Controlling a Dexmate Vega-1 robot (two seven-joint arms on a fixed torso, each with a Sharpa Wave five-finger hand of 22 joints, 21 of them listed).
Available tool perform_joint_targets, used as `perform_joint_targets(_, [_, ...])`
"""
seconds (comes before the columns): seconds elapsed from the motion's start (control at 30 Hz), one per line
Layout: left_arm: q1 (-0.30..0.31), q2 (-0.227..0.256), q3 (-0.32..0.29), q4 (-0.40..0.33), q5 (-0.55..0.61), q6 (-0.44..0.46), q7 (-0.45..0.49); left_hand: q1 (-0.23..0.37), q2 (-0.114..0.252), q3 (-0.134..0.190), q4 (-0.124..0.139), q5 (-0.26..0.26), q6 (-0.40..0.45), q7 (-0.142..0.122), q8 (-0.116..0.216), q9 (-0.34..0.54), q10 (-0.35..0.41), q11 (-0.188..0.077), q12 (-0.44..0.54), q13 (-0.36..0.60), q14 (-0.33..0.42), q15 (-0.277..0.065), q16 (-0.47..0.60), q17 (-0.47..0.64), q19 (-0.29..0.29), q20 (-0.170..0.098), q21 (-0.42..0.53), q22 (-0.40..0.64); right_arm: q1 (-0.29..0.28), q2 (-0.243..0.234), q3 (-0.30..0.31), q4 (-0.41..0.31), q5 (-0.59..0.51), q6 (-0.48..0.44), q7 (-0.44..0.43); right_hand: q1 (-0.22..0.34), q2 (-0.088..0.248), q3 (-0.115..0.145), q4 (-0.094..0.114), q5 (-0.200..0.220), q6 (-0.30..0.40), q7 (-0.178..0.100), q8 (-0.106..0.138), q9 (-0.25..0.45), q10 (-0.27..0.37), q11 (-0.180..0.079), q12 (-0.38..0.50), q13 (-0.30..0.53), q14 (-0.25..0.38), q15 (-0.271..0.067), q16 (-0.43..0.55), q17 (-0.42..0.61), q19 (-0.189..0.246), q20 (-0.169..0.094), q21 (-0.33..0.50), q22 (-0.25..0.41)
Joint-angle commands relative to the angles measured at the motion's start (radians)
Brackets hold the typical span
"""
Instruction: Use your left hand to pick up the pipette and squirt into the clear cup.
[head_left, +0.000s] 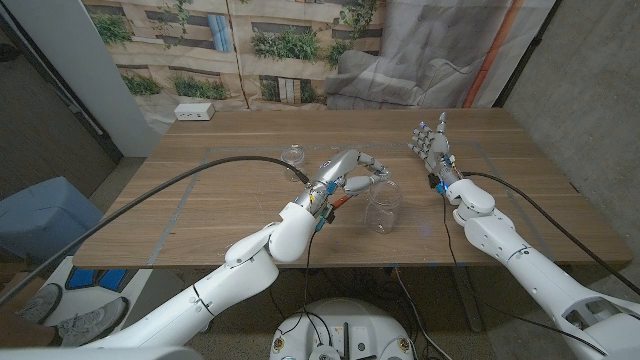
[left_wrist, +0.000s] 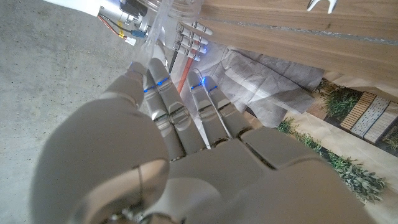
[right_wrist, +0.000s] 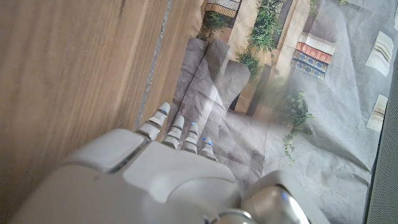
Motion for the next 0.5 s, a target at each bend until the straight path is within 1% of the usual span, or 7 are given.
perform_joint_targets(0.03, [0.004, -0.005, 0.002, 0.002, 0.015, -0.003, 0.012, 0.014, 0.004, 0.002, 0.002, 0.002, 0.017, -0.002, 0.005, 0.004, 0.023, -0.007, 0.009, 0.002, 0.012, -0.160, 0.009, 0.003, 0.008, -0.033, 0.006, 0.003, 0.000, 0.000, 0.000, 0.000, 0.000, 0.000, 0.000, 0.000, 0.058, -0.006, 0.000, 0.005, 0.001, -0.009, 0.006, 0.002, -0.002, -0.005, 0.003, 0.003, -0.008, -0.082, 0.006, 0.005, 0.003, 0.000, 0.006, 0.005])
perform_joint_targets(0.13, [0.002, -0.006, 0.004, 0.001, 0.025, 0.002, 0.012, 0.020, 0.006, 0.002, 0.003, 0.000, 0.025, -0.002, 0.007, 0.004, 0.032, -0.007, 0.010, 0.002, 0.013, -0.161, 0.008, 0.003, 0.008, -0.037, 0.005, 0.004, 0.000, 0.000, 0.000, 0.000, 0.000, 0.000, 0.000, 0.000, 0.058, -0.006, 0.000, 0.005, 0.001, -0.009, 0.006, 0.002, 0.002, -0.009, 0.005, 0.004, -0.008, -0.084, 0.006, 0.005, 0.004, -0.001, 0.007, 0.005])
perform_joint_targets(0.17, [-0.002, -0.004, 0.004, 0.006, 0.018, -0.013, 0.009, 0.021, 0.006, 0.002, 0.003, 0.000, 0.026, -0.001, 0.007, 0.004, 0.034, -0.007, 0.010, 0.002, 0.013, -0.161, 0.008, 0.003, 0.008, -0.039, 0.006, 0.004, 0.000, 0.000, 0.000, 0.000, 0.000, 0.000, 0.000, 0.000, 0.058, -0.006, 0.000, 0.005, 0.002, -0.009, 0.007, 0.002, 0.003, -0.008, 0.005, 0.004, -0.008, -0.083, 0.006, 0.005, 0.004, -0.001, 0.007, 0.005])
perform_joint_targets(0.2, [0.000, -0.006, 0.006, 0.002, 0.029, 0.003, 0.010, 0.023, 0.006, 0.001, 0.003, -0.002, 0.031, -0.001, 0.009, 0.005, 0.039, -0.006, 0.011, 0.002, 0.014, -0.161, 0.007, 0.003, 0.009, -0.039, 0.006, 0.004, 0.000, 0.000, 0.000, 0.000, 0.000, 0.000, 0.000, 0.000, 0.058, -0.006, 0.000, 0.005, 0.002, -0.008, 0.007, 0.002, -0.006, -0.008, 0.002, 0.003, -0.008, -0.082, 0.005, 0.005, 0.004, 0.000, 0.007, 0.005])
perform_joint_targets(0.27, [-0.005, -0.003, 0.008, 0.003, 0.030, -0.002, 0.001, 0.025, 0.003, 0.000, 0.003, -0.003, 0.033, -0.001, 0.009, 0.005, 0.045, -0.006, 0.012, 0.002, 0.012, -0.161, 0.006, 0.002, 0.010, -0.039, 0.006, 0.004, 0.000, 0.000, 0.000, 0.000, 0.000, 0.000, 0.000, 0.000, 0.058, -0.006, 0.001, 0.005, 0.002, -0.009, 0.006, 0.002, -0.005, -0.007, 0.002, 0.003, -0.008, -0.083, 0.006, 0.005, 0.004, -0.001, 0.007, 0.005])
perform_joint_targets(0.33, [-0.001, -0.007, 0.007, 0.003, 0.029, 0.002, 0.007, 0.027, 0.001, -0.002, 0.003, -0.005, 0.038, -0.002, 0.011, 0.005, 0.049, -0.006, 0.012, 0.001, 0.010, -0.161, 0.004, 0.002, 0.011, -0.043, 0.007, 0.004, 0.000, 0.000, 0.000, 0.000, 0.000, 0.000, 0.000, 0.000, 0.058, -0.006, 0.001, 0.005, 0.001, -0.009, 0.006, 0.002, 0.005, -0.006, 0.006, 0.004, -0.007, -0.083, 0.006, 0.005, 0.003, 0.000, 0.006, 0.005])
perform_joint_targets(0.5, [-0.002, -0.001, 0.003, 0.001, 0.014, 0.000, -0.010, 0.026, -0.013, -0.013, 0.008, -0.007, 0.013, -0.005, -0.003, 0.005, 0.030, -0.008, -0.004, -0.001, 0.002, -0.153, -0.003, -0.001, 0.011, -0.039, 0.007, 0.005, 0.000, 0.000, 0.000, 0.000, 0.000, 0.000, 0.000, 0.000, 0.058, -0.006, 0.001, 0.006, 0.002, -0.010, 0.006, 0.002, 0.000, -0.003, 0.004, 0.004, -0.007, -0.083, 0.006, 0.005, 0.004, -0.001, 0.007, 0.005])
